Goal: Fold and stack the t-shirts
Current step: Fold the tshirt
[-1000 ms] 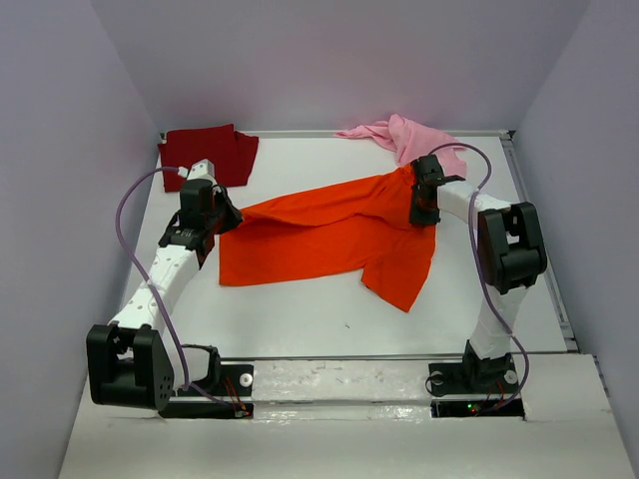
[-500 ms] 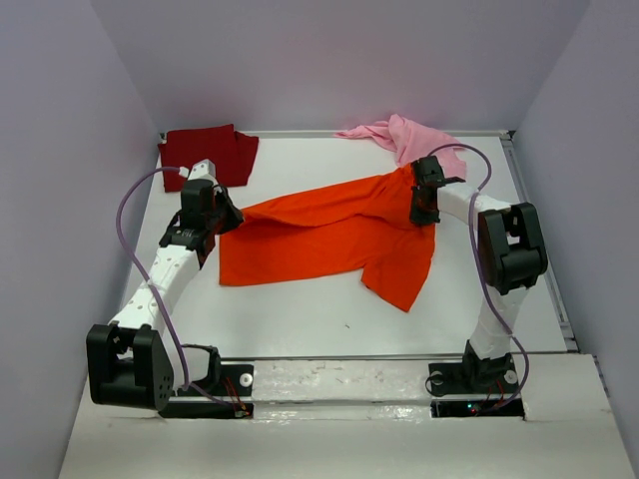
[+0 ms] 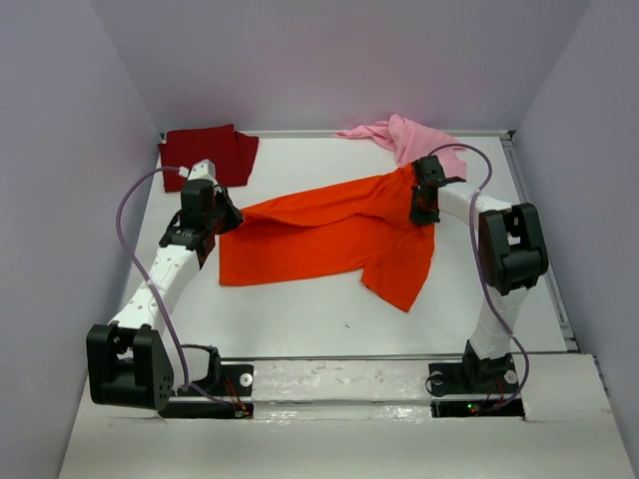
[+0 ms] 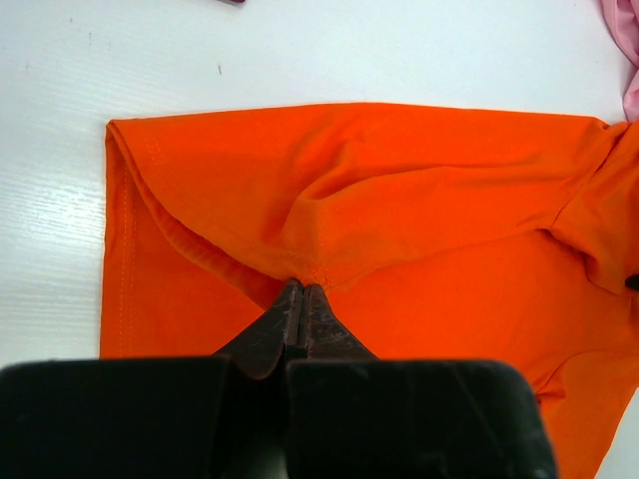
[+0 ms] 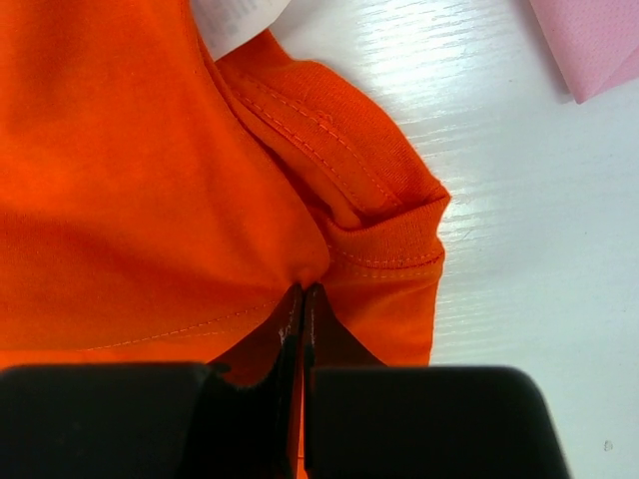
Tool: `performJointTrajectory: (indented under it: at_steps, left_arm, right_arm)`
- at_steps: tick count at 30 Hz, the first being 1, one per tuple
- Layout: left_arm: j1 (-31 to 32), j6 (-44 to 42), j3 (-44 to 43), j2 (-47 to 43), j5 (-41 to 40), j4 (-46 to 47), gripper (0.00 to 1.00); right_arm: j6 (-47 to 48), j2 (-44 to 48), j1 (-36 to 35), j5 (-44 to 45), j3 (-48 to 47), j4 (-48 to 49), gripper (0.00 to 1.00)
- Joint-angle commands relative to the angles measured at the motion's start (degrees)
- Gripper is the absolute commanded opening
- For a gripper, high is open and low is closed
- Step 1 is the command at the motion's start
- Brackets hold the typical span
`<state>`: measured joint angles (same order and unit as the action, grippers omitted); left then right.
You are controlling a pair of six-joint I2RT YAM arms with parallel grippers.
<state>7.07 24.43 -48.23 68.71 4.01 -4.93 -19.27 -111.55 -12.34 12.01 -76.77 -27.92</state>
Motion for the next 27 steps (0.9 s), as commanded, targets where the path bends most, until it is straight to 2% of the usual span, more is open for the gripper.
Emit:
performJointTrajectory:
  at_steps: [1, 6, 8, 18, 20, 27]
  left_arm:
    - [0.2, -1.1, 0.4, -1.8, -0.6, 1.9, 0.0]
    - [0.2, -1.3, 0.3, -1.9, -1.1, 1.8, 0.0]
    - [0.2, -1.3, 0.3, -1.8, -1.2, 1.7, 0.0]
    - [0.2, -1.3, 0.2, -1.8, -1.5, 1.6, 0.0]
    - [0.2, -1.3, 0.2, -1.9, -1.5, 1.5, 0.0]
    - [0.2, -1.3, 0.2, -1.9, -1.4, 1.6, 0.0]
  right_arm:
    - [0.1, 2.8, 0.4, -1.2, -2.5, -0.3, 0.0]
    - [0.7, 1.5, 0.4, -1.6, -5.8, -1.6, 0.02]
    - [1.0, 0.9, 0.4, -2.0, -6.6, -2.0, 0.09]
    - [1.1, -1.2, 0.4, -2.3, -8.6, -2.7, 0.11]
    - [1.2, -1.5, 0.4, -2.8, -8.7, -2.7, 0.22]
    - [1.5, -1.6, 0.4, -3.4, -8.8, -2.7, 0.33]
